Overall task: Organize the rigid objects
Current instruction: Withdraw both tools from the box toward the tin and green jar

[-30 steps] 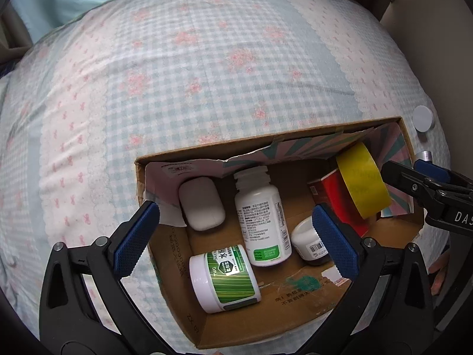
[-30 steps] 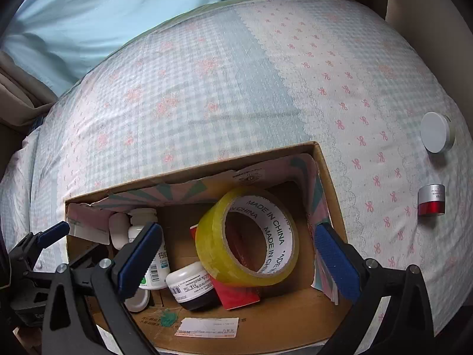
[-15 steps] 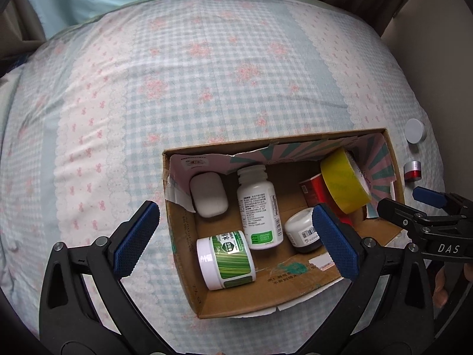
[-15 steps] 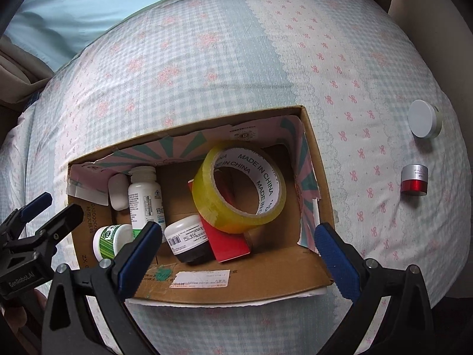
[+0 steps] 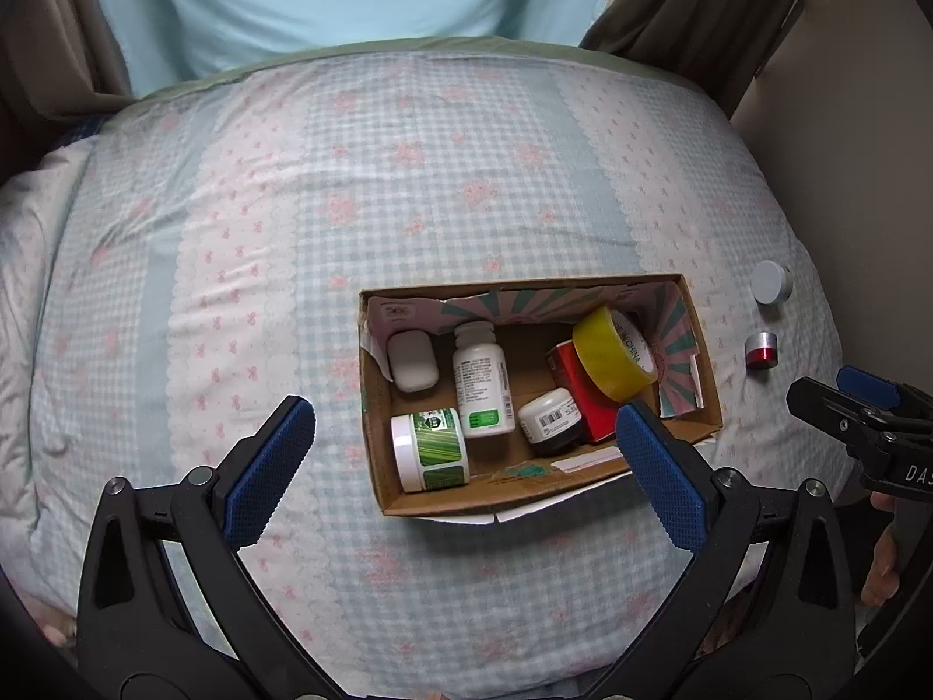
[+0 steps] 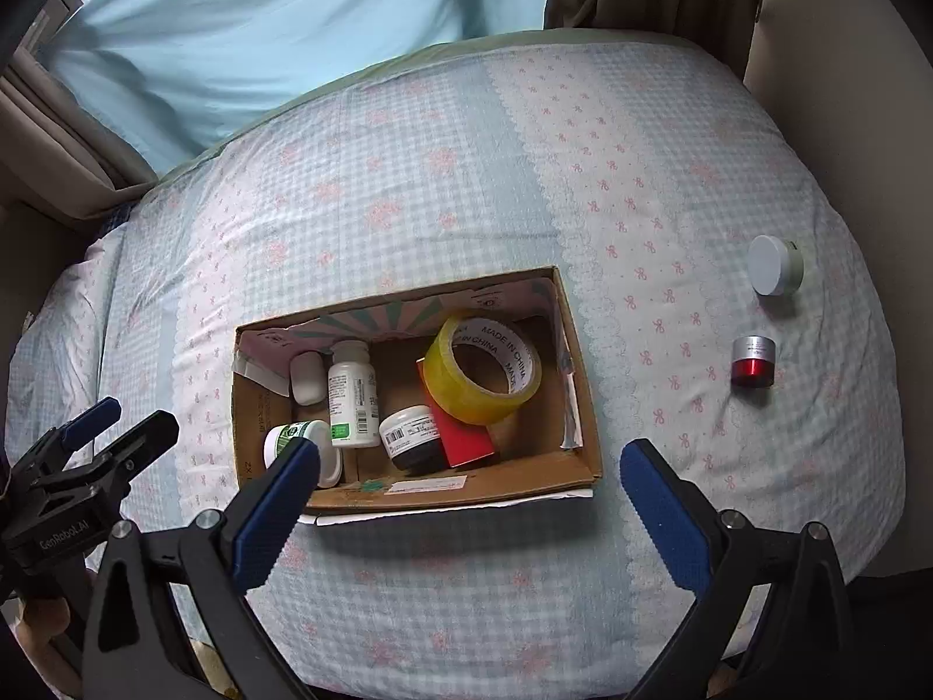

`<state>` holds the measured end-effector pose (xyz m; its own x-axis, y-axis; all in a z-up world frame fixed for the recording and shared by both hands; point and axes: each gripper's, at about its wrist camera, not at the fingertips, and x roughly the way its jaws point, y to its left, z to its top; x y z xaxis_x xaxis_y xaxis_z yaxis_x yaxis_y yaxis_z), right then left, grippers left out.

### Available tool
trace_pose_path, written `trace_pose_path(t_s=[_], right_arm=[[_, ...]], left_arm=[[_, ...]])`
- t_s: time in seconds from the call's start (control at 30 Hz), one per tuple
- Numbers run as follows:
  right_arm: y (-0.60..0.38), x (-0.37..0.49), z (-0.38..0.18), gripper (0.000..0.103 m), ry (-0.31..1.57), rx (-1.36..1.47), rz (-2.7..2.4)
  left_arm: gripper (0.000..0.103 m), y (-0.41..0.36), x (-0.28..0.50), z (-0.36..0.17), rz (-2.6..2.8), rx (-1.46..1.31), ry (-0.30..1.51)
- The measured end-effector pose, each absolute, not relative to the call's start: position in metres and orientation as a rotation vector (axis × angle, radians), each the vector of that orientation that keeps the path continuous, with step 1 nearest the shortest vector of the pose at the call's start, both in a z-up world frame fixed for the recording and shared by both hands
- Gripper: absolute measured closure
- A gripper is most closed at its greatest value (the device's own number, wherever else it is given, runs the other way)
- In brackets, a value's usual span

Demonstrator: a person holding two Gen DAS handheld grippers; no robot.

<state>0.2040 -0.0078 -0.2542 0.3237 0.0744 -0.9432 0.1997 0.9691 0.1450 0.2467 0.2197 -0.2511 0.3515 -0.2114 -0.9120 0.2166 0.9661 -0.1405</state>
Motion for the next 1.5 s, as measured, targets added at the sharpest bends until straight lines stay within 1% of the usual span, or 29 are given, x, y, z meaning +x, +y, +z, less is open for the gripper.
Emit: trace_pose_path(t_s=[0.2,0.37,0.57,0.7,0.9,1.1,1.27,1.4,1.5], right_arm=[[-0.045,0.169,-0.213,0.000,1.171,0.218,-0.090],[-0.096,0.141,-0.192,0.000,1.128,0.208,-0.096],[-0.163,0.124,-0.190,0.000,1.120,0.076,-0.047],[-0.217,0.123,-0.197,0.000,1.126,0.065,0.003],[-0.297,0.140,-0.217,0.000,1.169,0.113,0.007],[-0.351,0.177,-0.254,0.000,1.220,0.169,-0.006],[-0.376,0.220,-0.290,0.000,1.261,0.219,0.007],[-0.388,0.256,-0.323,0.000,1.310,0.245,0.006],[-0.392,0.276,-0.346,0.000,1.346,0.276,0.007]], left_arm=[[0.000,0.197,0.223,-0.222,-0.285,0.003,1.144],[0.000,0.162,0.203,-0.204,-0.266,0.018,1.114],[0.000,0.098,0.181,-0.197,-0.239,0.001,1.106],[0.000,0.043,0.171,-0.203,-0.217,-0.024,1.110],[0.000,-0.048,0.168,-0.227,-0.235,0.011,1.159],[0.000,-0.124,0.181,-0.262,-0.295,0.041,1.233],[0.000,-0.177,0.203,-0.314,-0.349,0.055,1.304],[0.000,-0.203,0.222,-0.369,-0.378,0.011,1.390],[0.001,-0.218,0.232,-0.401,-0.377,0.010,1.421]])
